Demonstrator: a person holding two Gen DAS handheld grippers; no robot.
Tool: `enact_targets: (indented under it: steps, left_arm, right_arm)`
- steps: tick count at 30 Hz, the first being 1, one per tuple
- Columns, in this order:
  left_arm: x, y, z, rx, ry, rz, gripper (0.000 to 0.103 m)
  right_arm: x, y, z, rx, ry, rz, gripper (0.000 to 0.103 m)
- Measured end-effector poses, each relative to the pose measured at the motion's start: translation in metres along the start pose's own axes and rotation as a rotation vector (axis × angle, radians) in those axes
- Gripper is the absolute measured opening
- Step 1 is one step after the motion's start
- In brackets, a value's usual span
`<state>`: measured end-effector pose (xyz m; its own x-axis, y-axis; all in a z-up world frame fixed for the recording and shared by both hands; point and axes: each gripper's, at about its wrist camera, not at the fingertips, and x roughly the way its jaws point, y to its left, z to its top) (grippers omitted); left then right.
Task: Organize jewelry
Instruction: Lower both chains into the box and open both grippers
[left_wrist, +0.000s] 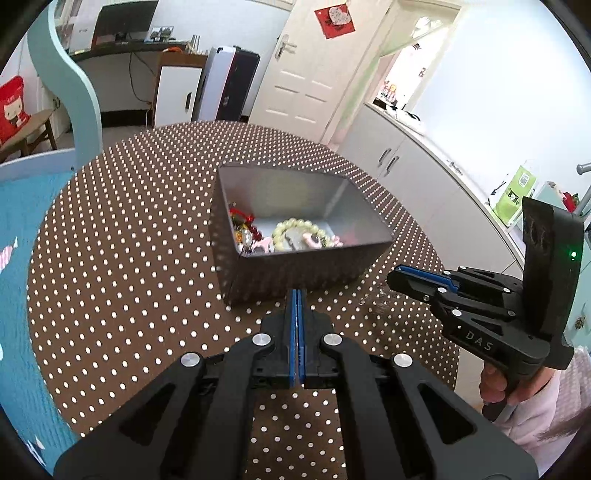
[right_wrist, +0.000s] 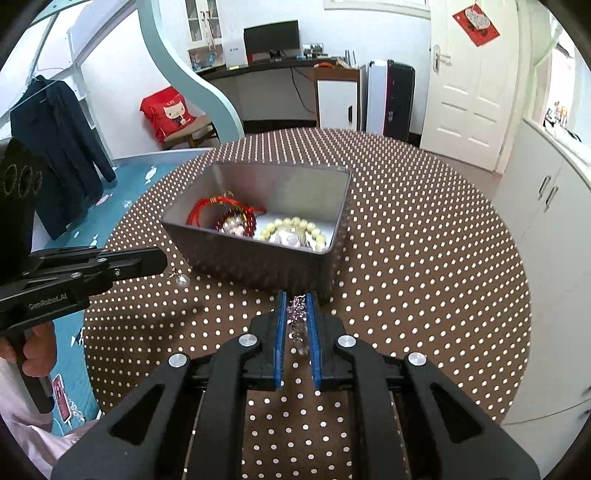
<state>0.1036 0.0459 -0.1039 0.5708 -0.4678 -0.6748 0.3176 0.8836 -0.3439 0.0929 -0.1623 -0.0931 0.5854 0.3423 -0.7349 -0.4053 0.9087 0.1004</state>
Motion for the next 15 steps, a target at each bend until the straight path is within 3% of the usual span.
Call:
enact_targets:
  steps: [15]
  left_arm:
    - [-0.030,-0.032,0.047,0.073,-0.142,0.001,0.000]
  right_arm:
    - [-0.040,0.004,0.050,-0.055,-0.170,-0.045,0.010]
